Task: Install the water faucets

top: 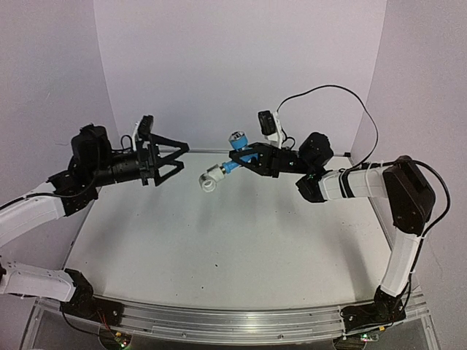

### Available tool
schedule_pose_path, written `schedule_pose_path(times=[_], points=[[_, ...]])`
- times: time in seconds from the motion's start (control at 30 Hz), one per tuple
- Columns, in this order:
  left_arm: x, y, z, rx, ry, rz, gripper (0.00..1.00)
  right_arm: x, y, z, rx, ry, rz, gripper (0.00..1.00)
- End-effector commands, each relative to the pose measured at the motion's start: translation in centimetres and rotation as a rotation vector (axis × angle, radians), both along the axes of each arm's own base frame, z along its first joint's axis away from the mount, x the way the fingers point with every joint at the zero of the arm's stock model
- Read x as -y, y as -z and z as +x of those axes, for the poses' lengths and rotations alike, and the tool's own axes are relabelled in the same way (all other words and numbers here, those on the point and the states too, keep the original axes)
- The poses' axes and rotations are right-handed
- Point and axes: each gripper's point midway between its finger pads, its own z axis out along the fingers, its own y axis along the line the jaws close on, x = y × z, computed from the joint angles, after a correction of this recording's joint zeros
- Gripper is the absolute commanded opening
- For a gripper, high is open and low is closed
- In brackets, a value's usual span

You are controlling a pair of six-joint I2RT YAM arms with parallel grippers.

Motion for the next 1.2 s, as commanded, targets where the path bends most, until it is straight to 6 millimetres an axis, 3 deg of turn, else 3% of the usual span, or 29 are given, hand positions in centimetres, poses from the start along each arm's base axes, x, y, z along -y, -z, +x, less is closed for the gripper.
schedule_pose_path(times=[0.0,0.17,0.37,0.5,0.63,0.8,0.83,0.9,0.97,1.0,1.07,1.17], points=[[2.1,-0.5,-2.4,-0.209,0.269,-0.204,1.00,0.9,-4.5,-1.6,0.274,0.006,0.109,0.00],[2.7,0.7,-1.5,-0.276,0.264,-0.231,1.00,0.8,-5.3,-1.5,0.273,0.049,0.152,0.00],[3.8,0.1,-0.9,-0.203,0.303,-0.238,1.00,0.4,-5.7,-2.3,0.263,0.018,0.173,0.00],[5.3,0.8,-0.6,-0.217,0.348,-0.224,0.93,0.5,-6.0,-2.4,0.258,0.029,0.184,0.00],[6.5,0.9,-0.7,-0.197,0.391,-0.223,0.75,0.7,-6.1,-2.0,0.234,0.057,0.190,0.00],[6.9,0.7,-0.5,-0.090,0.396,-0.205,0.38,0.8,-6.0,-0.7,0.133,0.137,0.171,0.00],[7.0,0.9,-0.3,-0.065,0.391,-0.199,0.26,0.8,-6.1,-0.4,0.106,0.157,0.161,0.00],[7.1,0.9,0.3,0.027,0.366,-0.185,0.12,0.9,-5.1,1.5,-0.012,0.259,0.097,0.00],[6.8,1.5,2.0,0.125,0.281,-0.147,0.05,0.8,-4.2,2.8,-0.114,0.396,-0.011,0.00],[6.5,1.8,3.2,0.208,0.223,-0.106,0.03,1.0,-1.7,4.5,-0.210,0.529,-0.150,0.00],[6.1,3.1,6.3,0.346,0.064,0.025,0.00,1.7,-0.2,5.5,-0.310,0.696,-0.306,0.00],[5.9,3.8,10.2,0.593,-0.090,0.212,0.00,4.0,1.9,5.4,-0.515,0.805,-0.388,0.00]])
